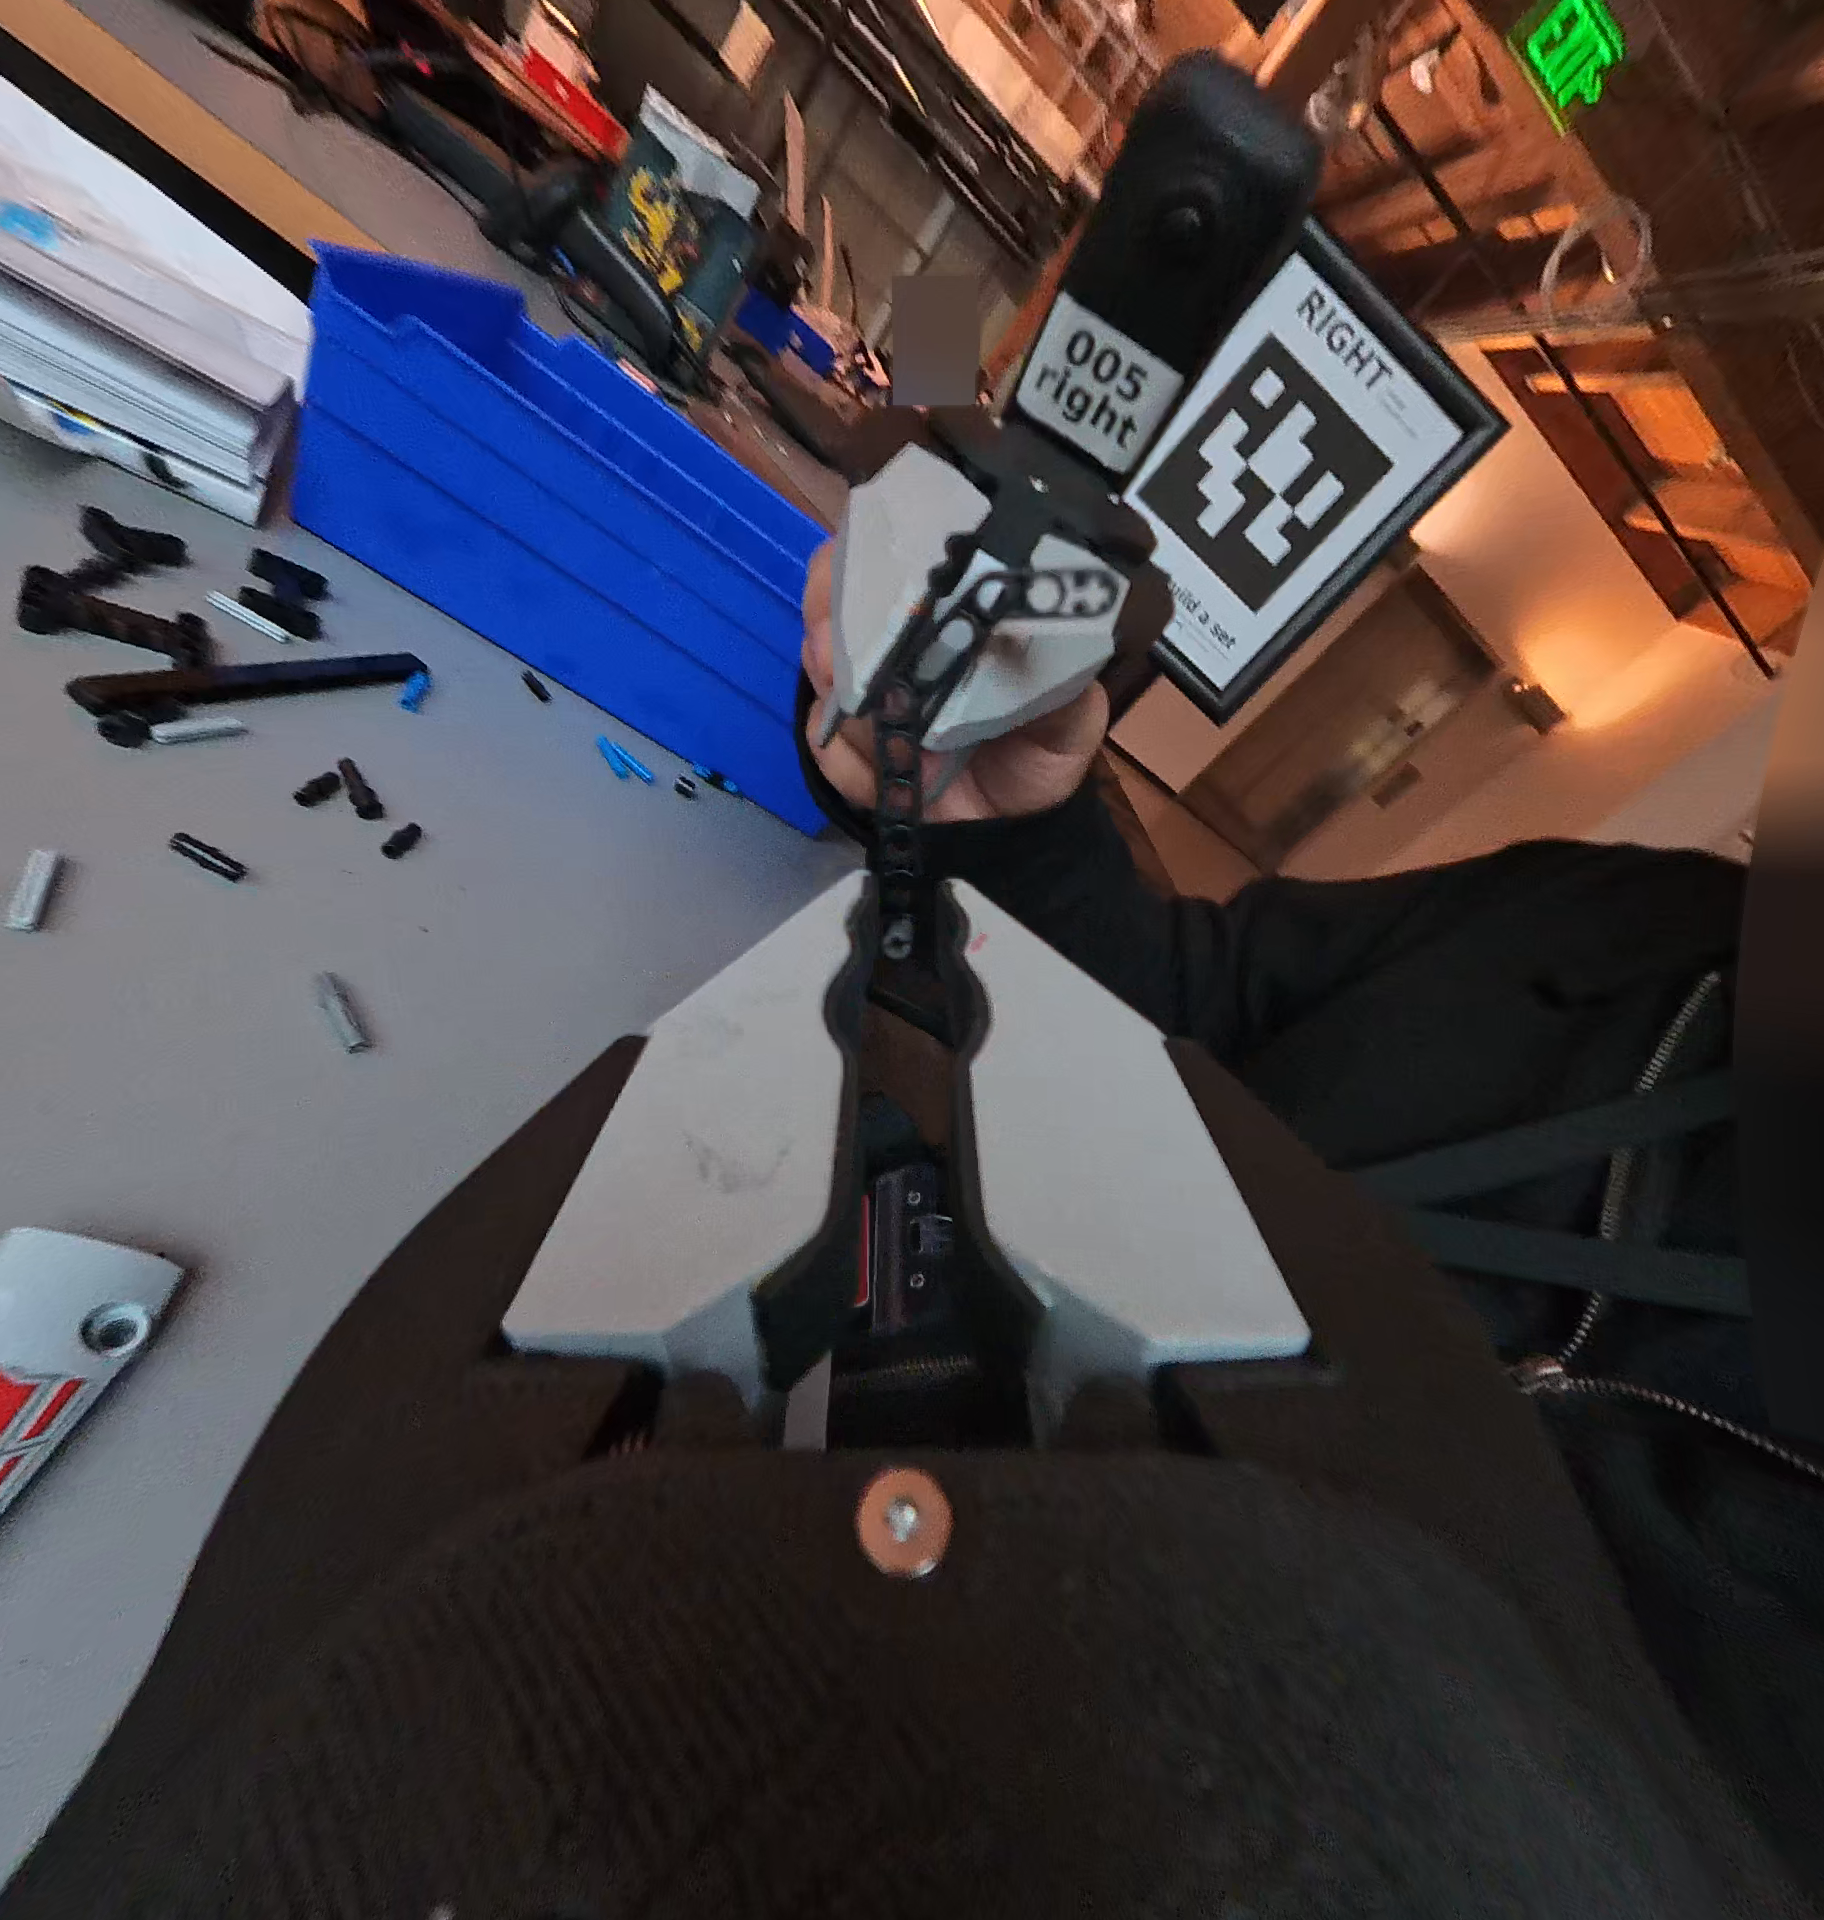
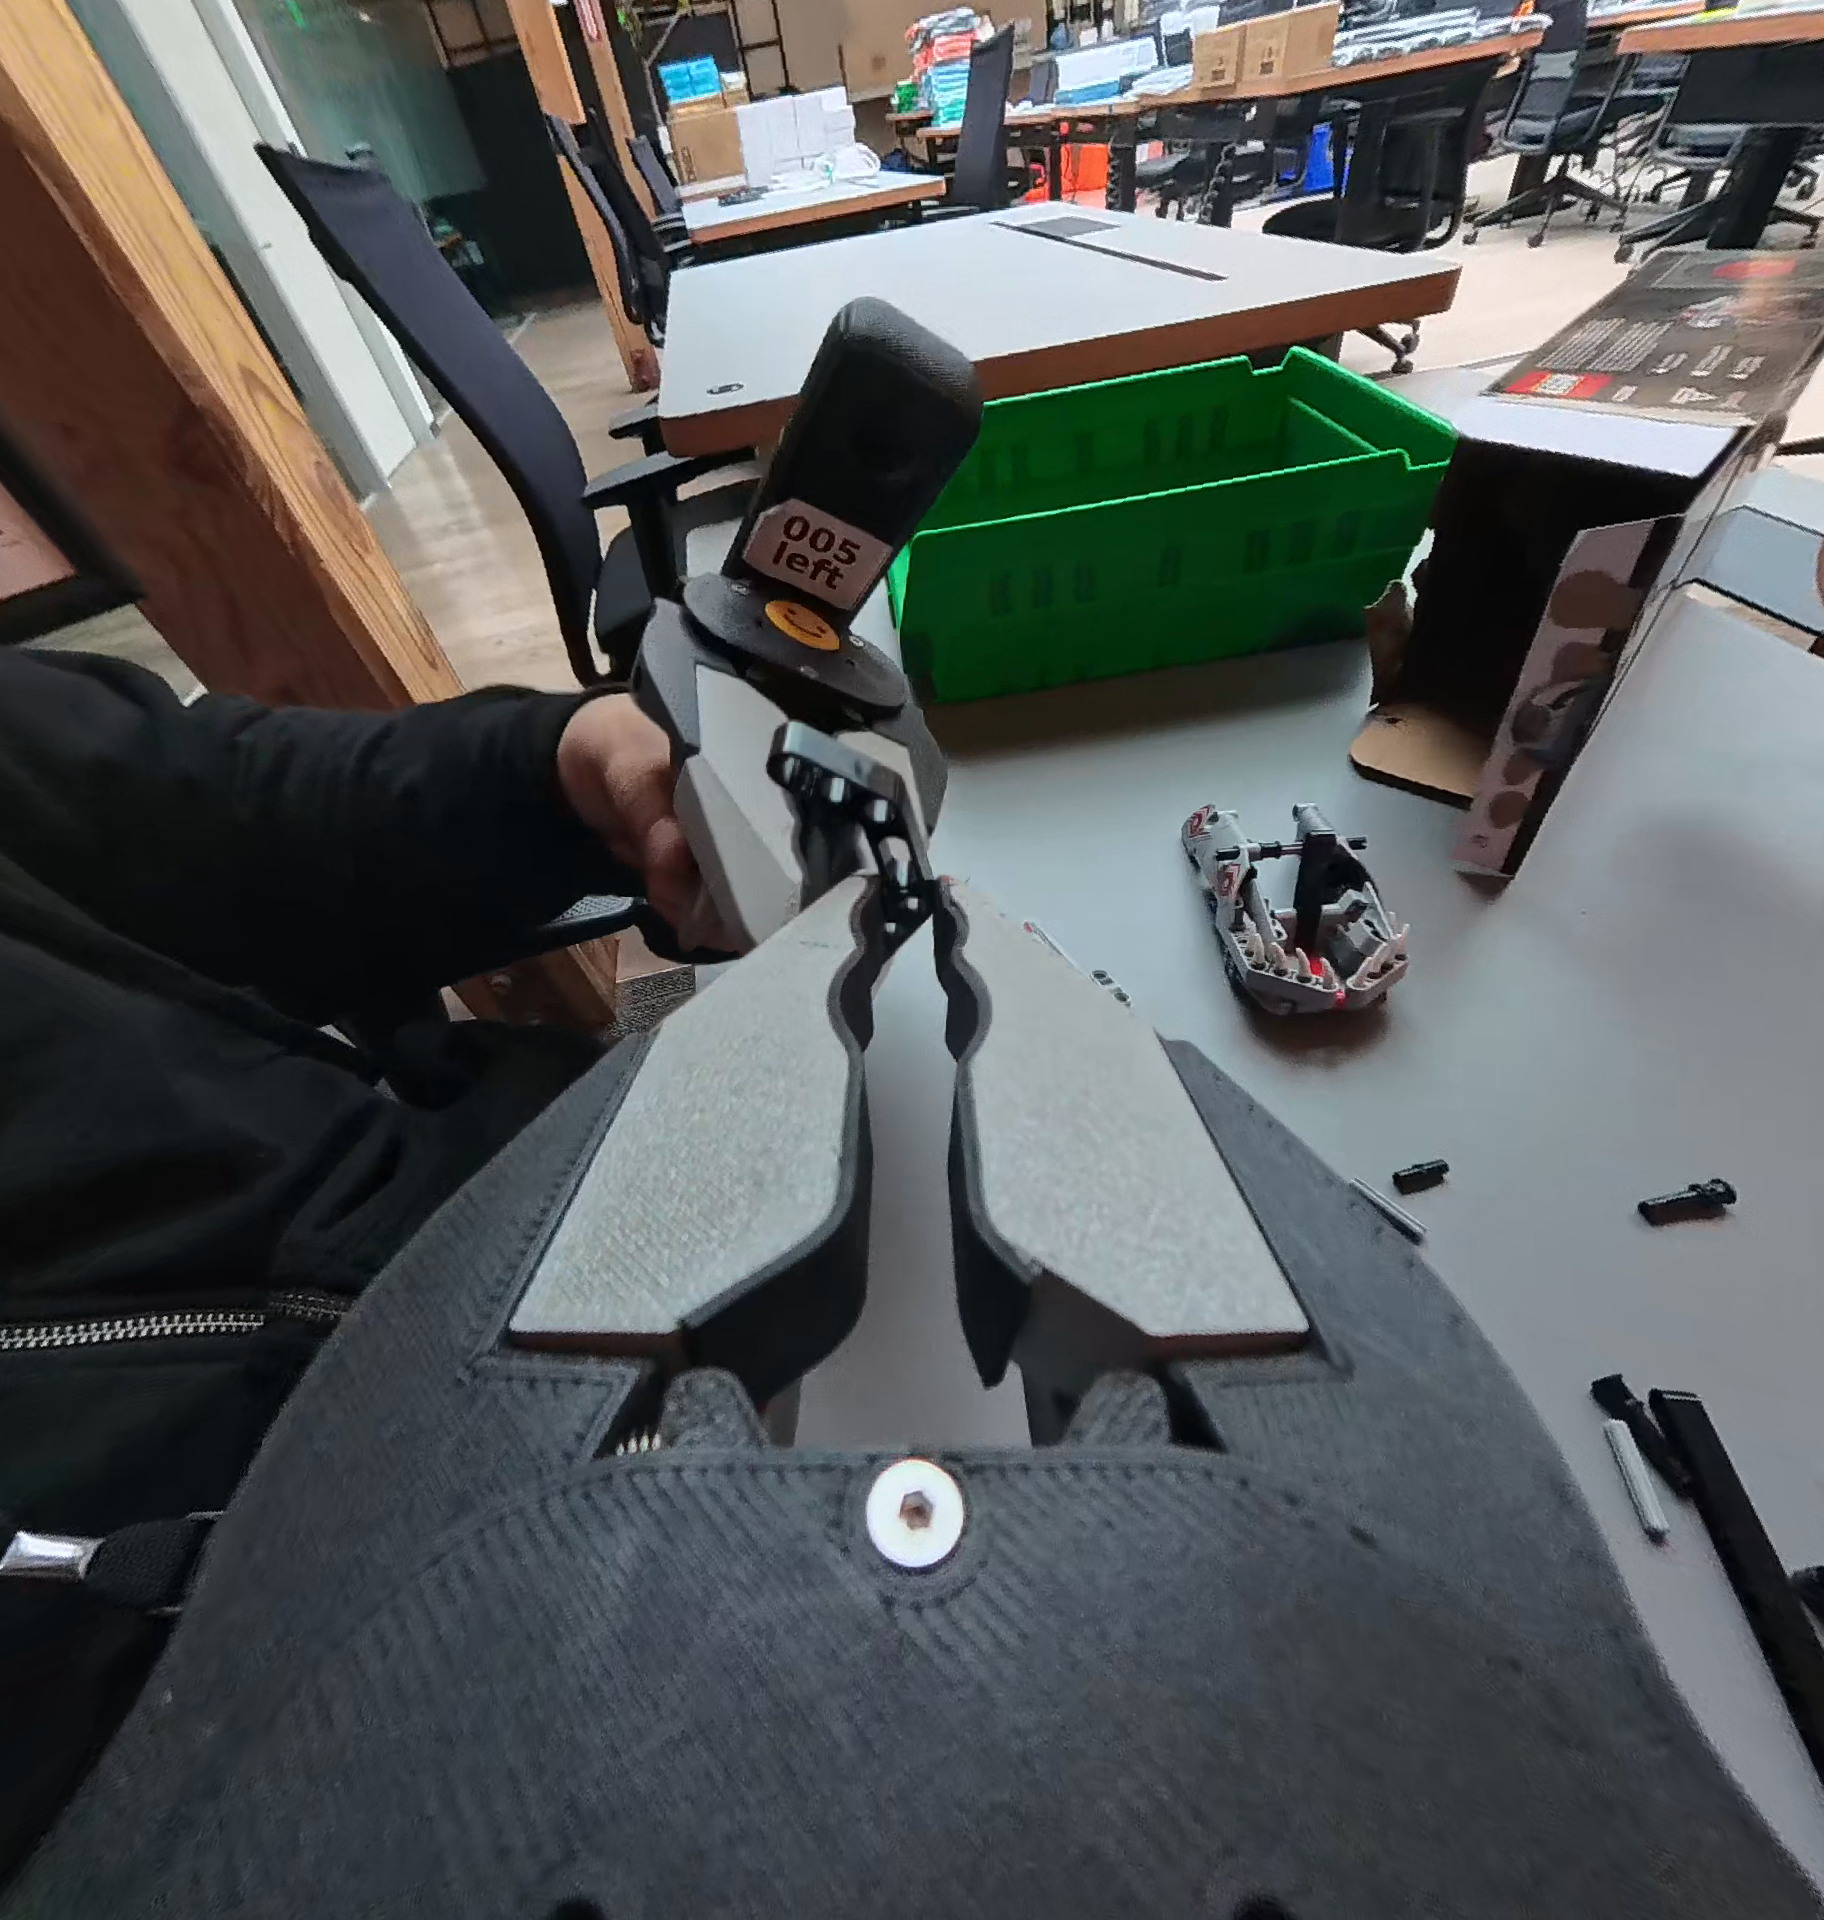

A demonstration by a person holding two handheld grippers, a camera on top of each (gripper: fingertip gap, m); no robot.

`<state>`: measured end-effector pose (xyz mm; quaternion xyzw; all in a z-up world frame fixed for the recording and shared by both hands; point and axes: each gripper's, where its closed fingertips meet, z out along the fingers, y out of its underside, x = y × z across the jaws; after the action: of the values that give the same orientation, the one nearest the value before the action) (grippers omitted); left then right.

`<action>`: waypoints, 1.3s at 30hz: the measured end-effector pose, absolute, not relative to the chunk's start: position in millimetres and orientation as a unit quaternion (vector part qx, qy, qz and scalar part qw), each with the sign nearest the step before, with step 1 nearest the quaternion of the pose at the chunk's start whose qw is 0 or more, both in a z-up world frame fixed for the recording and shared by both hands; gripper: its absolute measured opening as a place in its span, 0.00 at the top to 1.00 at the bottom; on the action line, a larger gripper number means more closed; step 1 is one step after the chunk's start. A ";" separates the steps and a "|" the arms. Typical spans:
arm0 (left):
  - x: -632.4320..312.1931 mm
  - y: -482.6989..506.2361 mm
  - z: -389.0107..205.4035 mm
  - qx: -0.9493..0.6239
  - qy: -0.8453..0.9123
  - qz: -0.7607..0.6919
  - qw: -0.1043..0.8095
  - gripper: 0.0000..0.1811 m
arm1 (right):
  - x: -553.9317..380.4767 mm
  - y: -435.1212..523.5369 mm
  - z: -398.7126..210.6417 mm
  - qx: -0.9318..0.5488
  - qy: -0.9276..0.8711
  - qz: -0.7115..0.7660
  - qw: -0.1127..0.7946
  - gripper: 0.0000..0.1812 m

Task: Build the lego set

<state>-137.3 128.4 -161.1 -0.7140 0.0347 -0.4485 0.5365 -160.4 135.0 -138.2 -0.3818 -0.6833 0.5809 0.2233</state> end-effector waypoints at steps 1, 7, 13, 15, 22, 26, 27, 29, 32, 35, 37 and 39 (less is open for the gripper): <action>-134.5 129.0 -163.4 -0.718 0.038 -0.446 0.533 0.95 | -160.5 135.0 -138.3 -0.382 -0.683 0.581 0.224 0.97; -135.8 128.5 -160.8 -0.708 0.037 -0.450 0.544 0.97 | -159.5 136.2 -133.8 -0.379 -0.670 0.602 0.213 0.97; -121.5 130.8 -161.8 -0.677 0.025 -0.507 0.532 0.97 | -155.5 129.1 -136.2 -0.371 -0.674 0.613 0.176 0.97; -115.1 130.0 -167.9 -0.688 0.035 -0.516 0.509 0.96 | -154.3 122.0 -142.7 -0.365 -0.694 0.597 0.171 0.97; -120.9 129.6 -155.3 -0.681 0.053 -0.468 0.561 0.97 | -155.8 122.8 -134.3 -0.371 -0.669 0.623 0.163 0.93; -160.3 127.9 -123.9 -0.597 -0.020 -0.470 0.650 0.97 | -154.6 142.3 -116.6 -0.381 -0.617 0.668 0.167 0.96; -167.2 127.7 -121.2 -0.586 -0.034 -0.464 0.663 0.97 | -155.4 142.7 -116.4 -0.385 -0.610 0.673 0.159 0.97; -171.9 128.1 -118.8 -0.570 -0.050 -0.453 0.684 0.97 | -161.1 140.9 -122.4 -0.405 -0.602 0.671 0.152 0.95; -167.6 128.3 -115.2 -0.549 -0.059 -0.453 0.700 0.97 | -168.8 135.0 -127.8 -0.417 -0.591 0.671 0.164 0.95; -166.3 128.6 -113.8 -0.538 -0.073 -0.446 0.711 0.97 | -164.4 124.6 -122.6 -0.391 -0.584 0.694 0.155 0.97; -165.6 129.7 -114.7 -0.540 -0.076 -0.438 0.714 0.97 | -164.4 122.8 -120.9 -0.391 -0.575 0.703 0.149 0.99; -164.1 129.7 -114.2 -0.536 -0.078 -0.441 0.715 0.97 | -164.7 121.8 -120.3 -0.390 -0.566 0.713 0.138 0.98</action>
<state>-164.1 129.7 -114.2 -0.5365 -0.0776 -0.4409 0.7154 -164.7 121.8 -120.3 -0.3903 -0.5659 0.7129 0.1384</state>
